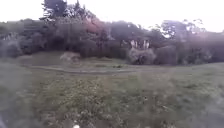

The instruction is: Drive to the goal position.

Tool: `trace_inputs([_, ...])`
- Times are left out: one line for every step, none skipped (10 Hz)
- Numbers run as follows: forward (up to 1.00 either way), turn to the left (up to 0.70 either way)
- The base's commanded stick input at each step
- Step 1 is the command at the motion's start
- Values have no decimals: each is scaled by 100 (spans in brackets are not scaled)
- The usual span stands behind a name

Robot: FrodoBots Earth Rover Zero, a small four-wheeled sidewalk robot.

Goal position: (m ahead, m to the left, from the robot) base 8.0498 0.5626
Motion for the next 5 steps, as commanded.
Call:
trace_inputs([45,0])
trace_inputs([45,0])
trace_inputs([45,0])
trace_inputs([45,0])
trace_inputs([45,0])
